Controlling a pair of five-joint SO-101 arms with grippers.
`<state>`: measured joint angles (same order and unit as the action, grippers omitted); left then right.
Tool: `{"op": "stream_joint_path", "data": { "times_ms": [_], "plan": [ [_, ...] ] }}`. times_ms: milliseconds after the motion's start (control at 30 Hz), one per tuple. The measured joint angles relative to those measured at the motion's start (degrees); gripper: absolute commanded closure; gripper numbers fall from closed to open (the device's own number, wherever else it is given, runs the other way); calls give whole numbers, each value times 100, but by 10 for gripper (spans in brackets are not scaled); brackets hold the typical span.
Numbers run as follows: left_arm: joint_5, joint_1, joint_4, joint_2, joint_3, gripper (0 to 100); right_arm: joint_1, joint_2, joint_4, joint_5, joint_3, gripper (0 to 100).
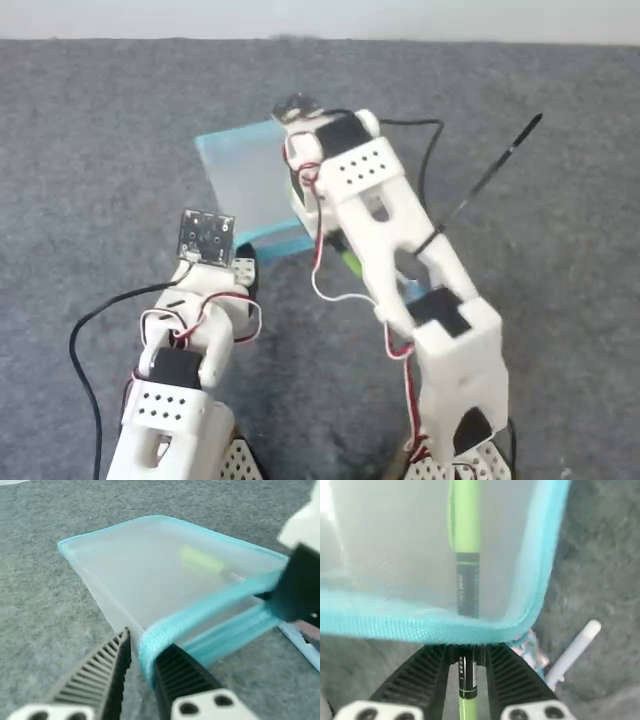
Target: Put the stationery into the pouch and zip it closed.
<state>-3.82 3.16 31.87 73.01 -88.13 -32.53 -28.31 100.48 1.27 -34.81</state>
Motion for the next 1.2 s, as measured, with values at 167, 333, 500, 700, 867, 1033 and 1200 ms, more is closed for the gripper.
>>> {"op": "stream_joint_path", "data": {
  "times_ms": [167,333,500,700,867,1033,1200],
  "plan": [
    [0,-9,0,0,0,987,-62,-123,18,-62,-431,817],
    [0,-9,-35,0,9,987,-334,-123,18,53,-756,805],
    [0,-9,-53,0,9,987,-325,97,18,176,-800,807],
    [0,0,-62,9,18,987,-18,1116,18,492,-484,808],
    [53,-158,-53,9,9,987,668,1987,18,1116,730,808],
    [53,-413,-70,9,9,987,1424,2567,-88,1389,2505,809],
    [53,-422,-70,9,9,987,2040,2796,-941,1398,4563,809]
  ]
}}
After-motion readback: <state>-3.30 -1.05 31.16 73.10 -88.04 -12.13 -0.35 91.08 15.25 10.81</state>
